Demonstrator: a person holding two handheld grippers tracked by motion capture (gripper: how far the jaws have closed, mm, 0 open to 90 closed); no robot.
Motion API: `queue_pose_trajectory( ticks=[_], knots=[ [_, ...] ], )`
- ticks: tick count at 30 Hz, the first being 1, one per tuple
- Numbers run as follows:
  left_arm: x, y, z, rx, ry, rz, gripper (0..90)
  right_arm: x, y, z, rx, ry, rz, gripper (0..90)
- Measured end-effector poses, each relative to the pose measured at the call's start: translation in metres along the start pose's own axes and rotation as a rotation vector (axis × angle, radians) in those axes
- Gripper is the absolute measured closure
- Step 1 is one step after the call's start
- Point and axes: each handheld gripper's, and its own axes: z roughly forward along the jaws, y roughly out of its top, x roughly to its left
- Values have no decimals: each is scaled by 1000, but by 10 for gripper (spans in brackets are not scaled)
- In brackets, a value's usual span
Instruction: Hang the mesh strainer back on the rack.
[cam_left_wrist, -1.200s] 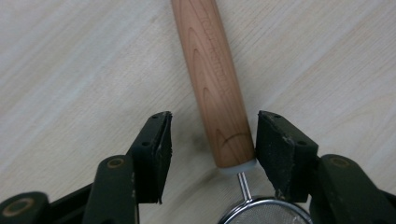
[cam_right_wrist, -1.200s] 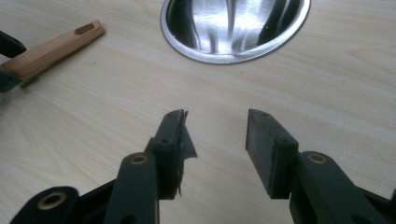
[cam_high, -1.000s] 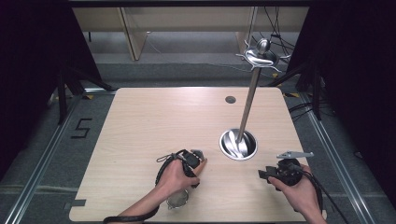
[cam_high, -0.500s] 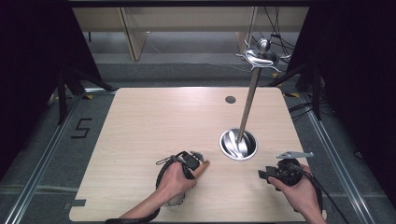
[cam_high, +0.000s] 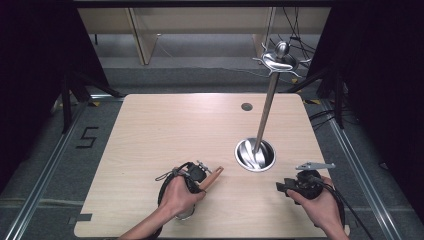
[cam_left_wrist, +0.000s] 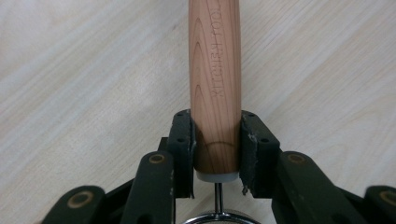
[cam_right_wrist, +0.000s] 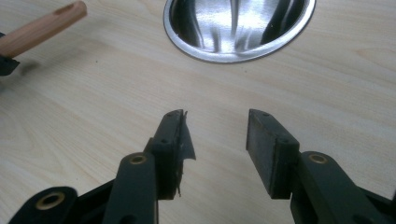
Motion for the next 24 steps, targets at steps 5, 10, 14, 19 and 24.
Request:
queue_pose_trajectory(
  ticks=[5, 10, 14, 19, 24],
  knots=[
    [0, -5, -9, -126, -22, 11, 682, 0, 0, 0, -14, -3, -13, 575],
    [1, -8, -22, -282, -67, 39, 681, 1, 0, 0, -7, 14, 11, 573],
    [-2, -8, -27, -431, -74, 44, 681, 1, 1, 0, -40, 11, -16, 568],
    [-6, -7, -32, -550, -82, 47, 681, 6, 3, -2, -70, 4, -23, 557],
    [-15, -2, -39, -655, -78, 20, 681, 18, 8, -5, -167, 85, -40, 550]
  ],
)
